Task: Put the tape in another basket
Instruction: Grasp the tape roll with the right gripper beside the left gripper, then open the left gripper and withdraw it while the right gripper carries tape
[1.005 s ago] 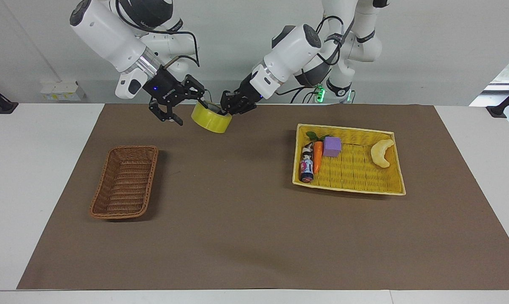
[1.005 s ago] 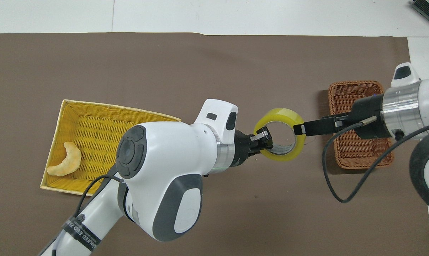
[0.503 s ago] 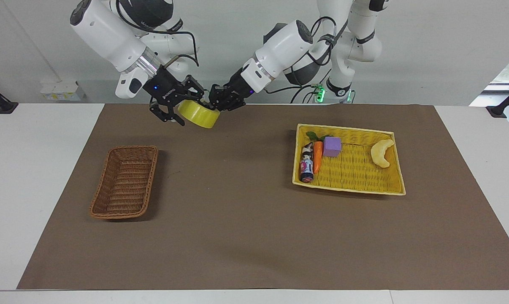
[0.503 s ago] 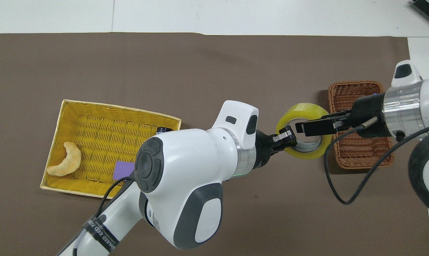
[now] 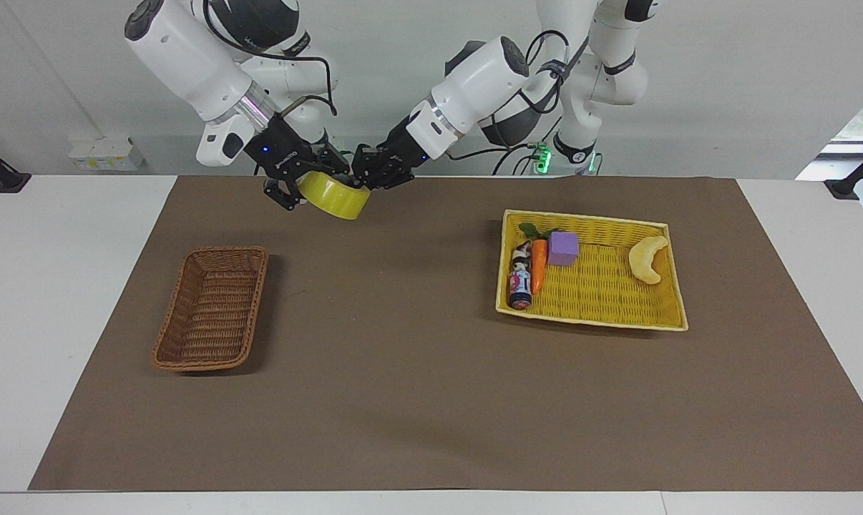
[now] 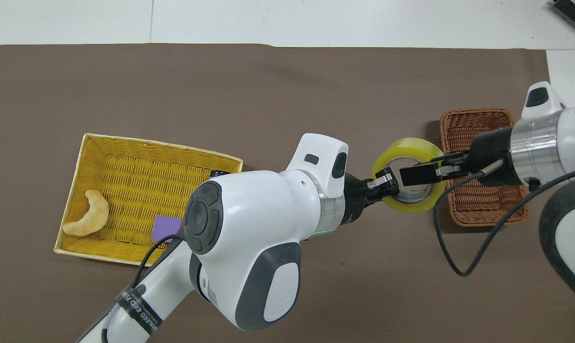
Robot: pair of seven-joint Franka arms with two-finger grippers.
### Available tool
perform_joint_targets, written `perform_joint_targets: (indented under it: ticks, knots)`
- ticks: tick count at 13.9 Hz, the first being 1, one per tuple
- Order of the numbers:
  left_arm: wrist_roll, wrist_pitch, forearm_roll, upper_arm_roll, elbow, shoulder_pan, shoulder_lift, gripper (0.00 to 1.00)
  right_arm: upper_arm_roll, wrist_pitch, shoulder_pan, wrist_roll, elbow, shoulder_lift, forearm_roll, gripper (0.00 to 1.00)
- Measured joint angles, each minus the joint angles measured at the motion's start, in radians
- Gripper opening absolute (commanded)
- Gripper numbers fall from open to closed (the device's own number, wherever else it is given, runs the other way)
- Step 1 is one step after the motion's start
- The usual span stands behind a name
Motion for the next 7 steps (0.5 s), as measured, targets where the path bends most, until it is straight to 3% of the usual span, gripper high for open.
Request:
perform_joint_targets:
  ticks: [4,7]
  knots:
    - [-0.003,-0.008,-0.002,0.011,0.029,0.011,-0.022,1.0,-0.008,-0.003,-0.051,0.0,-0.018,0.007,-0.045,0.0]
    - [-0.01,-0.142,-0.003,0.019,0.029,0.072,-0.051,1.0,-0.011,-0.003,-0.081,0.0,-0.019,0.009,-0.064,0.0]
